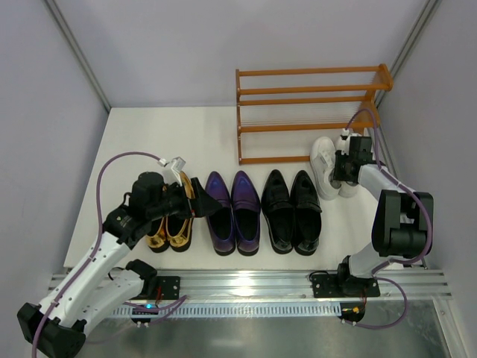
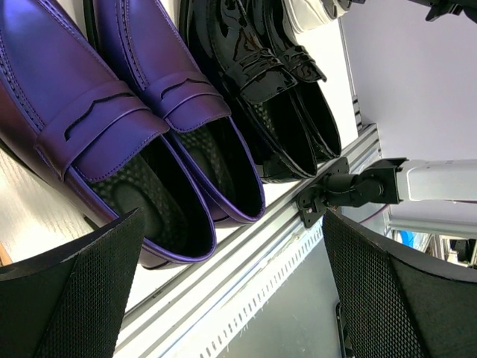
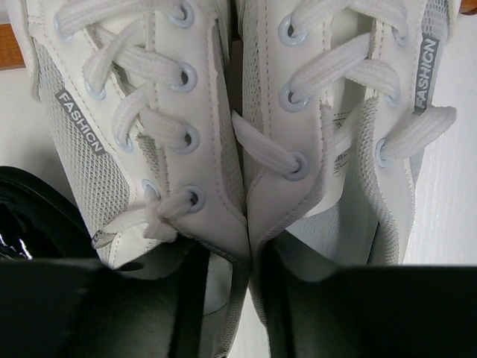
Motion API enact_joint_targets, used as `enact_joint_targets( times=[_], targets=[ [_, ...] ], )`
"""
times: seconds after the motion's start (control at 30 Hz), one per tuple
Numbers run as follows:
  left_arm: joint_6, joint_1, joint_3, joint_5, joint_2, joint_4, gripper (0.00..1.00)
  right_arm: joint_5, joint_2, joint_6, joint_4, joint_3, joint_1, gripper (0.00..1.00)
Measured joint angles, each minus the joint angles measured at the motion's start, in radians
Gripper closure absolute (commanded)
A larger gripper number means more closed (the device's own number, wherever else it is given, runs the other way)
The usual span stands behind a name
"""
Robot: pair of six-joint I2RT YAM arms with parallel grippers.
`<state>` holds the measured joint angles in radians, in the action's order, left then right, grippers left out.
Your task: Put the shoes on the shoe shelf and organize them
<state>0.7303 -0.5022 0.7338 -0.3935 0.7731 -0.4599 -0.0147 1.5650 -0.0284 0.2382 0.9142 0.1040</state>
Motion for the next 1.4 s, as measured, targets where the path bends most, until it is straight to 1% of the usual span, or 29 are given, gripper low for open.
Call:
enact_joint_targets(
  times=[0.03,0.07,0.47,0.63,0.73,0.9,1.03,1.2,1.4],
  targets=[
    [0.000,0.000,0.000,0.001,0.000,-0.001,0.00,-0.003,0.001,-0.004,0.001,0.001,0.000,0.78],
    [0.000,0.000,0.000,0.001,0.000,-0.001,0.00,-0.003,0.002,-0.010,0.002,0.003,0.000,0.96],
    [0.000,0.000,-0.003,0.002,-0.013,-0.008,0.00,-0.025,-0.005,-0.018,0.038,0.027,0.003,0.96],
    [0.000,0.000,-0.003,0.002,-0.014,-0.008,0.00,-0.045,-0.016,-0.022,0.134,0.097,0.003,0.96],
    [0.000,0.000,-0.003,0.002,-0.014,-0.008,0.00,-0.052,-0.016,-0.027,0.149,0.150,0.003,0.96],
    [-0.001,0.000,-0.003,0.002,-0.014,-0.008,0.00,-0.058,-0.014,-0.034,0.124,0.204,0.003,0.96],
    [-0.001,0.000,-0.003,0.002,-0.014,-0.008,0.00,-0.072,0.031,-0.038,0.116,0.229,0.003,0.96],
    [-0.001,0.000,-0.003,0.002,-0.014,-0.008,0.00,-0.085,0.105,-0.038,0.063,0.235,0.003,0.96],
    [-0.001,0.000,-0.003,0.002,-0.014,-0.008,0.00,-0.074,0.130,-0.047,0.010,0.235,-0.004,0.96]
  ],
)
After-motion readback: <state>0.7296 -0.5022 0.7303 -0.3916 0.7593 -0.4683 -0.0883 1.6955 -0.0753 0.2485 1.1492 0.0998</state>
